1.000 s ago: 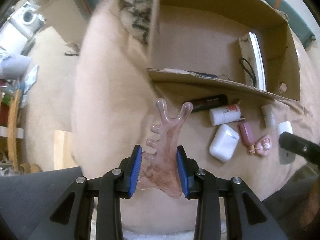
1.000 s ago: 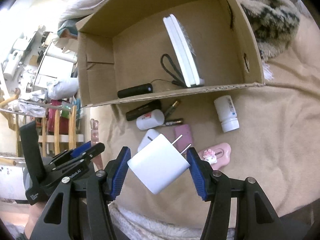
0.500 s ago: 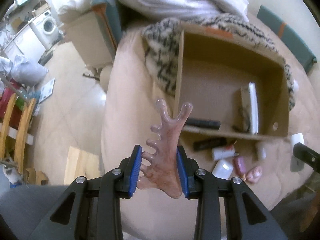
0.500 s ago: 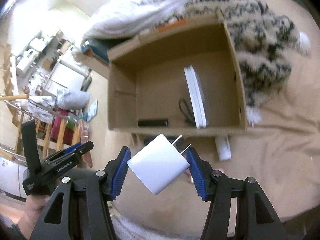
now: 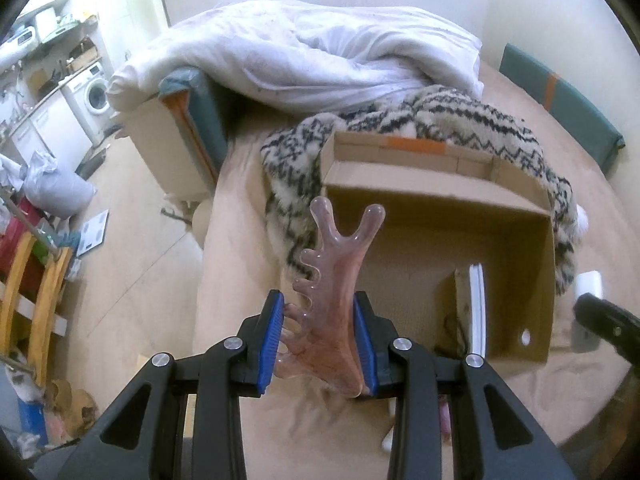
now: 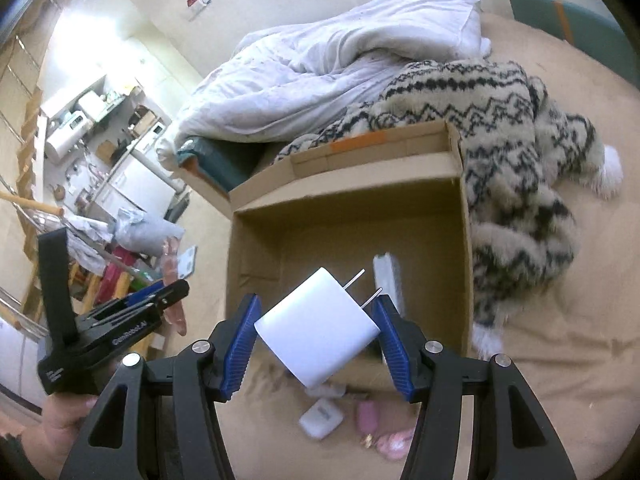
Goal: Organize rigid objects
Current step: 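Carry the comb and charger into the box and open both grippers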
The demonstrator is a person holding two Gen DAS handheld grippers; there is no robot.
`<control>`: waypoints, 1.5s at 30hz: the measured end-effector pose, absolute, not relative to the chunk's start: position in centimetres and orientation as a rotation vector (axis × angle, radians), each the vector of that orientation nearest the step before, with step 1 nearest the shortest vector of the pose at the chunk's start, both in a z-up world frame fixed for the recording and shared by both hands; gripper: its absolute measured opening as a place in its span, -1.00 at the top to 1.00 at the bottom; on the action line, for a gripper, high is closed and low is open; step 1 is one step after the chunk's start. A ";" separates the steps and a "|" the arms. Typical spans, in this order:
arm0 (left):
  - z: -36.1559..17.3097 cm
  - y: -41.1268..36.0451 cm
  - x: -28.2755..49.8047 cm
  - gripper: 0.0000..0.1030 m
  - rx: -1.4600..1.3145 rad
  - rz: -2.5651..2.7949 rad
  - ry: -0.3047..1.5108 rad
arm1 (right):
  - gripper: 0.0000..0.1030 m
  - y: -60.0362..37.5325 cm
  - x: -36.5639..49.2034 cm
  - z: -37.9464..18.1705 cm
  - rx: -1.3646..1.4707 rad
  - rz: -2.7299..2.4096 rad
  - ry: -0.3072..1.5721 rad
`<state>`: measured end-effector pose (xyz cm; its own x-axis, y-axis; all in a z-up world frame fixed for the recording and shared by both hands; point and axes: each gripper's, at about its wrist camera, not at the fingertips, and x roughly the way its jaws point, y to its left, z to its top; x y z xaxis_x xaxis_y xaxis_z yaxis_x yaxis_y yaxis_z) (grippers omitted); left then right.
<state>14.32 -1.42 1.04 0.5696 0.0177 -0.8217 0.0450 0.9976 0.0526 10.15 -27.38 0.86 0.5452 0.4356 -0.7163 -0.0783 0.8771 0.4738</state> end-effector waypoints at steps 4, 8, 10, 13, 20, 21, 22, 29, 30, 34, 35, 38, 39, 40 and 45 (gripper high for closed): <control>0.3 -3.1 16.3 0.39 0.083 -0.025 0.960 | -0.19 -27.2 12.5 -0.5 0.387 0.296 0.977; -1.3 -4.8 17.8 0.39 0.096 -0.053 0.962 | -0.19 -26.9 13.7 -2.4 0.387 0.286 1.019; -2.2 -5.6 18.2 0.39 0.108 -0.067 0.958 | -0.19 -26.6 13.9 -3.4 0.388 0.286 1.038; -4.0 -6.3 18.7 0.39 0.117 -0.084 0.969 | -0.19 -25.9 14.1 -4.5 0.359 0.286 1.061; -6.9 -6.4 19.6 0.39 0.120 -0.056 1.006 | -0.19 -24.8 14.5 -6.6 0.304 0.267 1.114; -7.2 -6.3 19.7 0.39 0.124 -0.049 1.005 | -0.19 -24.7 14.5 -6.7 0.310 0.271 1.115; -7.3 -6.2 19.8 0.39 0.121 -0.046 1.007 | -0.19 -24.6 14.5 -6.7 0.310 0.271 1.115; -8.5 -5.7 20.0 0.39 0.094 -0.054 1.050 | -0.19 -24.5 15.2 -8.2 0.293 0.244 1.144; -8.5 -5.6 20.0 0.39 0.092 -0.055 1.051 | -0.19 -24.5 15.3 -8.4 0.290 0.240 1.149; -8.9 -5.6 20.1 0.38 0.103 -0.052 1.056 | -0.19 -24.7 15.6 -9.0 0.291 0.228 1.167; -9.0 -5.6 20.1 0.38 0.100 -0.054 1.061 | -0.19 -24.7 15.7 -9.2 0.291 0.225 1.173; -9.4 -5.6 20.2 0.38 0.103 -0.052 1.076 | -0.19 -24.7 15.8 -9.4 0.290 0.222 1.178; -9.5 -5.6 20.2 0.38 0.105 -0.050 1.079 | -0.19 -24.7 15.8 -9.5 0.287 0.221 1.180; -9.6 -5.6 20.2 0.38 0.108 -0.048 1.084 | -0.19 -24.7 15.9 -9.5 0.286 0.220 1.182; -10.1 -5.3 20.4 0.38 0.114 -0.039 1.096 | -0.19 -24.5 16.2 -9.8 0.287 0.214 1.193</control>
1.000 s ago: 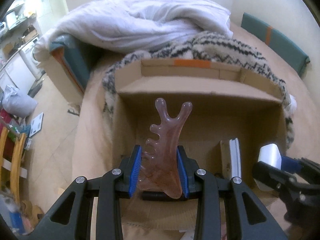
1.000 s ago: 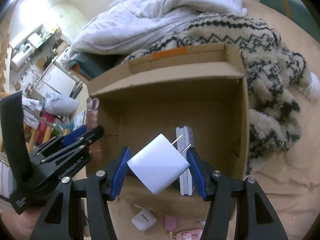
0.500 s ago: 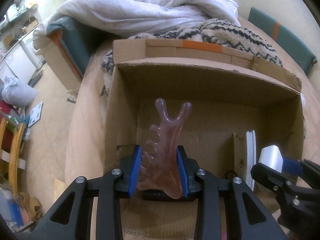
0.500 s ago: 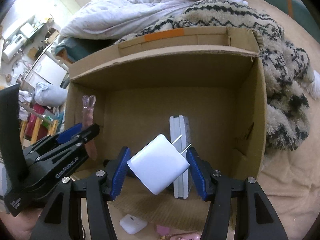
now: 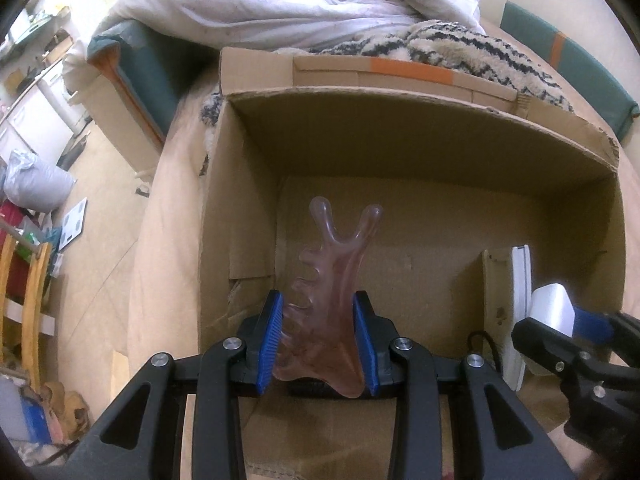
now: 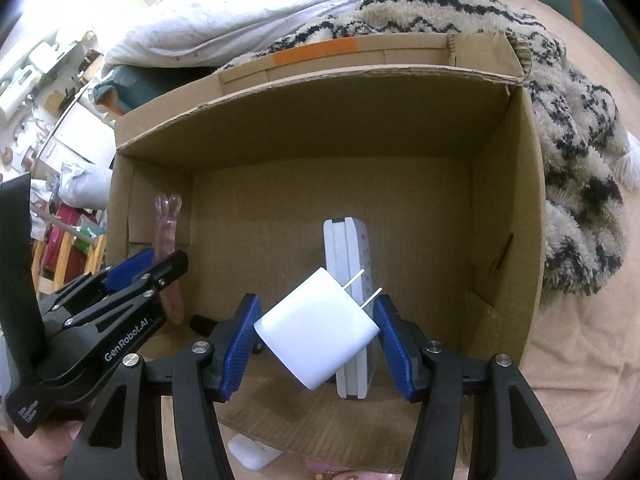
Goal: Organize rigid objects
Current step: 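Carry the comb and charger into the box and open both grippers, then withdraw both grippers from the box toward the remaining items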
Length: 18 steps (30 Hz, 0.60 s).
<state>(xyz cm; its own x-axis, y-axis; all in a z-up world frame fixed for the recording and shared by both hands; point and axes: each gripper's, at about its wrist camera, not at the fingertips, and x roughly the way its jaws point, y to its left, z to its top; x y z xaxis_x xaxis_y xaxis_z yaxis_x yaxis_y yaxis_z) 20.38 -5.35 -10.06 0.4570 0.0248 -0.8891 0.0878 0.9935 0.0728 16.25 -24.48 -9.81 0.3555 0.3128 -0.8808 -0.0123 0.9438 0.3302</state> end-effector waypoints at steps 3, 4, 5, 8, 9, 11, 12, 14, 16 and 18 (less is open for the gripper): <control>-9.9 -5.2 20.5 0.38 0.112 -0.024 1.084 | -0.19 -24.6 16.2 -9.7 0.300 0.213 1.186; -9.7 -5.2 20.5 0.38 0.114 -0.021 1.075 | -0.20 -24.7 16.2 -9.7 0.302 0.212 1.184; -9.5 -5.3 20.5 0.38 0.120 -0.023 1.065 | -0.20 -24.8 16.2 -9.6 0.307 0.214 1.180; -9.3 -5.5 20.5 0.30 0.125 -0.033 1.066 | -0.25 -24.9 16.2 -9.4 0.325 0.233 1.171; -9.3 -5.5 20.5 0.10 0.118 -0.036 1.072 | -0.32 -24.9 16.2 -9.2 0.326 0.232 1.167; -9.1 -5.4 20.4 -0.02 0.093 -0.053 1.074 | -0.58 -24.9 16.0 -8.7 0.325 0.234 1.144; -9.0 -5.4 20.3 -0.08 0.090 -0.055 1.073 | -0.64 -24.9 15.9 -8.3 0.323 0.235 1.130; -8.8 -5.5 20.1 -0.19 0.092 -0.061 1.065 | -0.94 -25.0 15.7 -7.6 0.326 0.234 1.099; -8.4 -5.6 19.9 -0.24 0.090 -0.062 1.053 | -1.00 -25.1 15.6 -7.0 0.335 0.230 1.066; -8.1 -5.6 19.8 -0.28 0.090 -0.056 1.043 | -1.00 -25.3 15.3 -6.5 0.344 0.224 1.043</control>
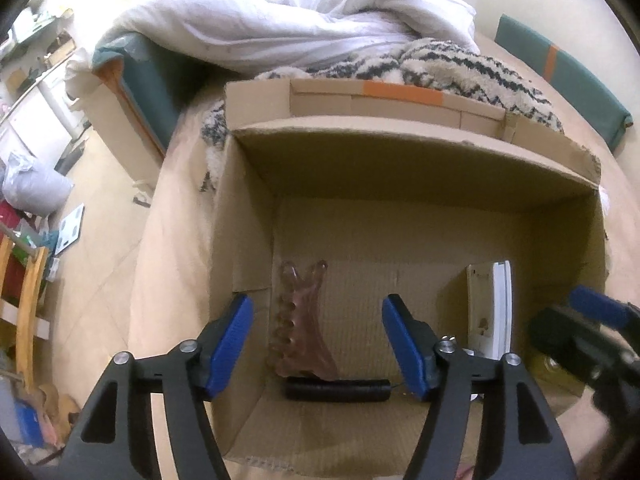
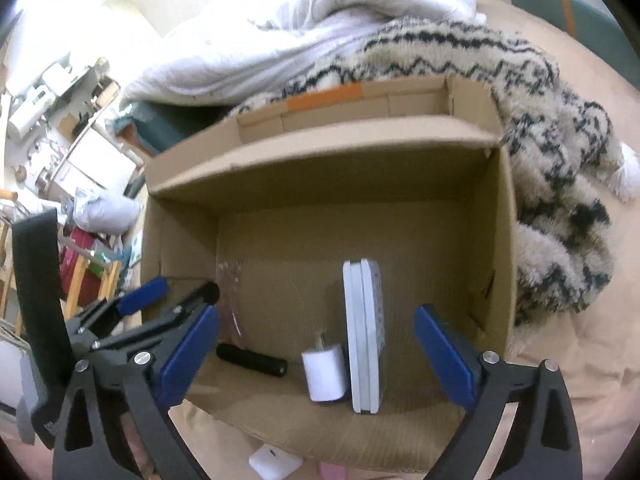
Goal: Organize rigid objects
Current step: 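Withdraw both grippers from the box toward the remaining items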
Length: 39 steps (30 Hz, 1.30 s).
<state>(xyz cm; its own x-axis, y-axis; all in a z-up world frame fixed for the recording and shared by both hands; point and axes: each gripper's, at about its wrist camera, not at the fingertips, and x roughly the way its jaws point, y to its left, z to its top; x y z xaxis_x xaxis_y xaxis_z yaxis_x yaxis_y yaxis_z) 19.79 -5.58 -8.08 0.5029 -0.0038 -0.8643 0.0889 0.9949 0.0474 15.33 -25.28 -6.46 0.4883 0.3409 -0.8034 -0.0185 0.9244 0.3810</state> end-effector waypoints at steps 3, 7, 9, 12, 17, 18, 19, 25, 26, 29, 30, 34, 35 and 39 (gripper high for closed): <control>-7.6 -5.4 19.6 -0.29 0.084 -0.054 1.029 | -1.00 -25.5 14.9 -5.9 0.340 0.218 1.003; -6.9 -5.2 19.3 -0.29 0.080 -0.047 1.012 | -1.00 -25.6 14.5 -5.2 0.330 0.221 0.980; -6.6 -5.1 19.2 -0.29 0.077 -0.046 1.003 | -1.00 -25.8 14.1 -4.8 0.344 0.229 0.975; -5.9 -4.7 18.7 -0.29 0.063 -0.050 0.993 | -1.00 -25.6 13.6 -4.0 0.330 0.230 0.963; -4.3 -4.1 17.7 -0.29 0.047 -0.066 0.983 | -1.00 -25.7 12.5 -2.8 0.296 0.200 0.960; -4.1 -4.0 17.5 -0.29 0.050 -0.065 0.979 | -1.00 -25.8 12.3 -2.6 0.291 0.192 0.957; -3.9 -3.9 17.3 -0.29 0.052 -0.064 0.977 | -1.00 -26.0 12.1 -2.3 0.292 0.182 0.955; -2.8 -2.7 15.7 -0.29 0.039 -0.064 0.989 | -1.00 -26.8 10.4 -1.5 0.302 0.146 0.958; -2.7 -2.5 15.4 -0.29 0.038 -0.065 0.989 | -1.00 -26.9 10.2 -1.4 0.300 0.141 0.962; -2.3 -1.9 14.3 -0.29 0.043 -0.065 0.984 | -1.00 -26.9 9.4 -1.0 0.294 0.153 0.980; -2.2 -1.7 13.9 -0.29 0.045 -0.064 0.981 | -1.00 -27.0 9.1 -0.9 0.294 0.164 0.976; -2.1 -0.5 12.2 -0.29 0.047 -0.056 0.980 | -1.00 -26.8 7.9 -0.8 0.262 0.149 0.974; -2.2 -0.1 11.8 -0.29 0.045 -0.053 0.984 | -1.00 -26.8 7.7 -0.7 0.258 0.151 0.971; -3.0 0.9 10.8 -0.29 0.023 -0.040 1.008 | -1.00 -26.8 6.7 -0.8 0.253 0.170 0.975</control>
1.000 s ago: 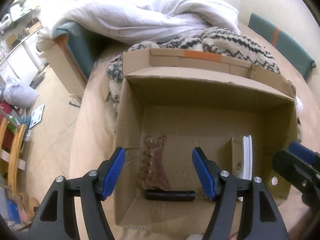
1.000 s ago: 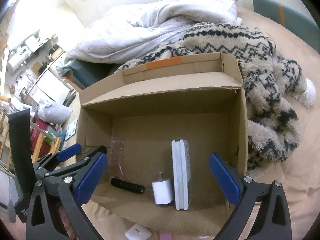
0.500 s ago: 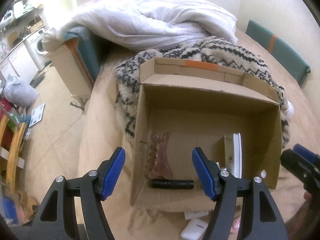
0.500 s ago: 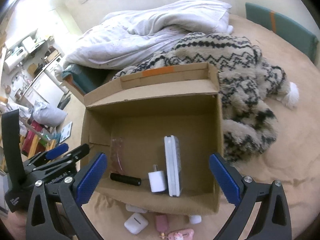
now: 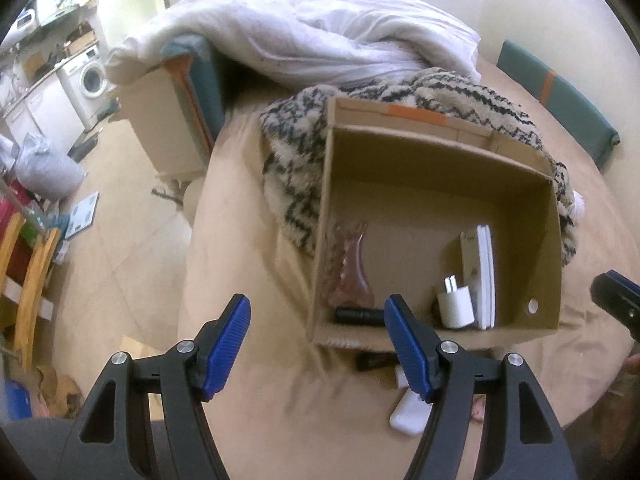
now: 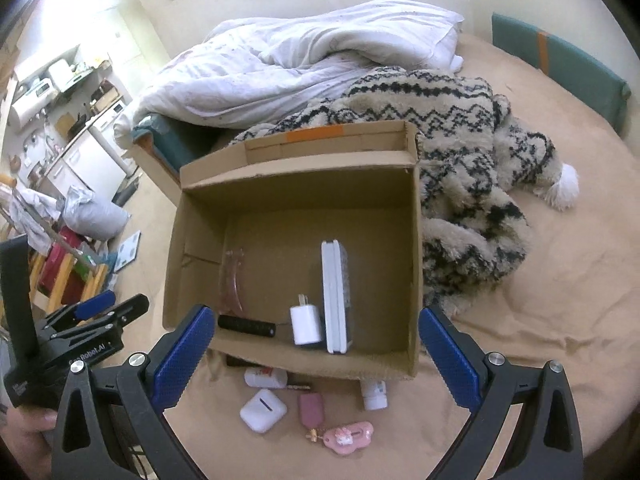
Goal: Organize rigid objects
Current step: 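Withdraw both grippers from the box toward the remaining items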
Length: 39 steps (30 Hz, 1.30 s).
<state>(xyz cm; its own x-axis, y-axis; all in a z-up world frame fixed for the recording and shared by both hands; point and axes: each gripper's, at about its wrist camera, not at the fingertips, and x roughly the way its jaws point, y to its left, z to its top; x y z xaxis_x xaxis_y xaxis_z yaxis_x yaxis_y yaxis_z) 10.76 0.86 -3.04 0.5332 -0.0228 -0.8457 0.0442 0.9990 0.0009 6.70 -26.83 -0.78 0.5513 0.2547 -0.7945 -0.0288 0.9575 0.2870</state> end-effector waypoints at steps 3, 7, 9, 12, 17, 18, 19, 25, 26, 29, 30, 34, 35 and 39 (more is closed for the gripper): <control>-3.7 1.5 10.2 -0.29 0.012 -0.026 1.028 | -1.00 -26.8 5.7 -1.2 0.256 0.189 0.993; -4.4 1.6 10.0 -0.29 0.003 -0.015 1.053 | -1.00 -26.9 4.1 -1.9 0.259 0.198 1.011; -4.7 1.6 10.0 -0.29 0.000 -0.012 1.063 | -1.00 -27.0 3.6 -2.2 0.273 0.207 1.019; -5.0 1.4 10.1 -0.29 0.001 -0.011 1.073 | -1.00 -27.2 2.8 -2.8 0.276 0.195 1.034; -5.7 0.8 10.4 -0.29 0.011 -0.020 1.093 | -1.00 -27.9 2.7 -3.9 0.338 0.196 1.061; -5.9 0.7 10.4 -0.29 0.011 -0.020 1.100 | -1.00 -28.0 2.7 -4.1 0.339 0.192 1.064; -6.1 0.6 10.6 -0.29 0.011 -0.018 1.109 | -1.00 -28.2 2.8 -4.5 0.338 0.179 1.074; -7.4 0.9 11.1 -0.29 -0.005 -0.009 1.159 | -1.00 -28.9 3.8 -7.2 0.411 0.136 1.162; -7.6 1.0 11.1 -0.29 -0.012 -0.008 1.168 | -1.00 -28.9 3.9 -7.4 0.425 0.144 1.169; -8.6 0.9 11.4 -0.29 -0.016 -0.010 1.211 | -1.00 -28.6 4.2 -8.2 0.429 0.147 1.193; -9.2 0.8 11.5 -0.29 -0.021 -0.016 1.239 | -1.00 -28.4 4.3 -8.3 0.437 0.154 1.198; -10.8 0.2 11.6 -0.29 -0.023 -0.015 1.289 | -1.00 -27.8 4.4 -8.7 0.424 0.166 1.211; -11.2 0.0 11.6 -0.29 -0.021 -0.021 1.300 | -1.00 -27.8 4.5 -8.9 0.424 0.163 1.217; -12.4 -1.8 11.5 -0.29 -0.041 -0.062 1.342 | -1.00 -28.3 4.9 -9.2 0.444 0.144 1.218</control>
